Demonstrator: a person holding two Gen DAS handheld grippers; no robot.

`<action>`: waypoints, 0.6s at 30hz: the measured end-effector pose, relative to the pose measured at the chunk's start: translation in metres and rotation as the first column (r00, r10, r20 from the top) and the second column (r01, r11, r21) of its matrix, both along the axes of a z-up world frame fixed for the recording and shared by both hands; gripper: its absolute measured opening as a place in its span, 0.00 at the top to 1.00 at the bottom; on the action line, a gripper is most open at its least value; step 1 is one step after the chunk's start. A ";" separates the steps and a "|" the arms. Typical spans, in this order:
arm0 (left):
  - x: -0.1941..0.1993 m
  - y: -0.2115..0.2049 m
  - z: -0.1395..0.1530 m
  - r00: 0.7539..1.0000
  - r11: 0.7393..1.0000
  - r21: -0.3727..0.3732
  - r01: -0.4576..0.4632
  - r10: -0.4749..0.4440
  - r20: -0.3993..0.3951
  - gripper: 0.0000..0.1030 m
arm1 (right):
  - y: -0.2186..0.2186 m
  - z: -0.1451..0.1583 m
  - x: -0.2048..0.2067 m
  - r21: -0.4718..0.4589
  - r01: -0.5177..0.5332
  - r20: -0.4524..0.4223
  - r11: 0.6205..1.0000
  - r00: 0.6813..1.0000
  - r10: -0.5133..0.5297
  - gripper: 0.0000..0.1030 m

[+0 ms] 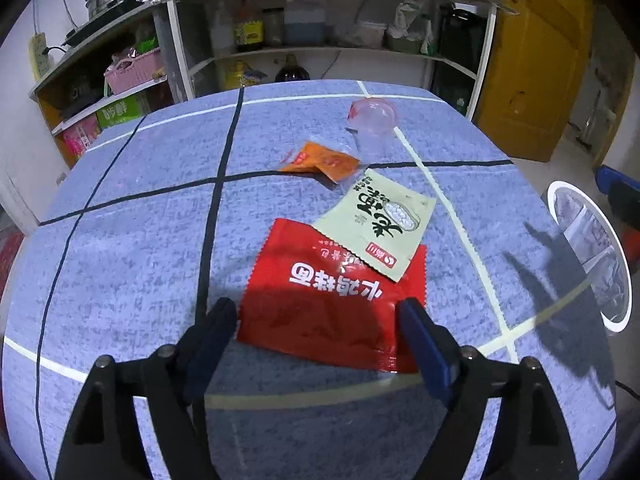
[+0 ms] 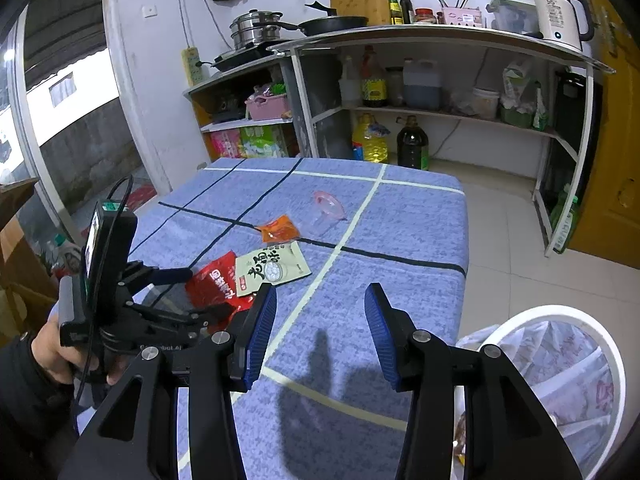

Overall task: Collect trash
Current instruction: 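Grasp the red packet with the left tool while the right tool grasps the beige packet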

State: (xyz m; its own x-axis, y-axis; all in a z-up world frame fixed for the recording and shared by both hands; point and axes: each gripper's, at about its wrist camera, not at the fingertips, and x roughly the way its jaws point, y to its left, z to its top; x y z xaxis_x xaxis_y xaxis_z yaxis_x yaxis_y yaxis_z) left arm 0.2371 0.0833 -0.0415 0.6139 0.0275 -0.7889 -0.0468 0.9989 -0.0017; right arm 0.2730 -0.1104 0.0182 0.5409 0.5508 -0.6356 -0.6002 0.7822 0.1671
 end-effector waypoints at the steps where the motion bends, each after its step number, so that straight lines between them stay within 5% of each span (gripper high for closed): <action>1: -0.002 -0.001 0.001 1.000 1.000 0.004 0.006 -0.006 0.008 0.39 | 0.000 0.000 0.000 0.000 -0.001 0.001 1.000 1.000 0.001 0.54; 2: -0.004 -0.005 0.003 1.000 1.000 0.004 0.018 -0.018 0.016 0.47 | 0.000 0.001 -0.001 0.001 -0.001 0.002 1.000 1.000 0.001 0.54; 4: -0.007 -0.013 0.005 0.999 0.999 0.012 0.043 -0.043 0.025 0.81 | 0.001 0.002 -0.001 0.002 -0.002 0.001 1.000 1.000 0.002 0.54; 5: -0.009 -0.017 0.005 0.998 0.998 0.009 0.056 -0.056 0.028 0.86 | 0.004 0.002 -0.001 0.002 -0.005 0.002 1.000 1.000 0.005 0.54; 18: -0.035 0.016 0.020 0.996 0.996 -0.089 0.002 0.006 0.088 0.98 | 0.058 -0.013 0.017 -0.068 -0.091 -0.051 0.994 0.995 0.087 0.54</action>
State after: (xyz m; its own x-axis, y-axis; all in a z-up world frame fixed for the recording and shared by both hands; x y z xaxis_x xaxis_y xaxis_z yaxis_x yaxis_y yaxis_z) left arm 0.2025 0.0998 -0.0214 0.6813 -0.0393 -0.7309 -0.0445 0.9945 -0.0950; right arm 0.2896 -0.0521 0.0055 0.4597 0.5482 -0.6987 -0.6605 0.7369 0.1437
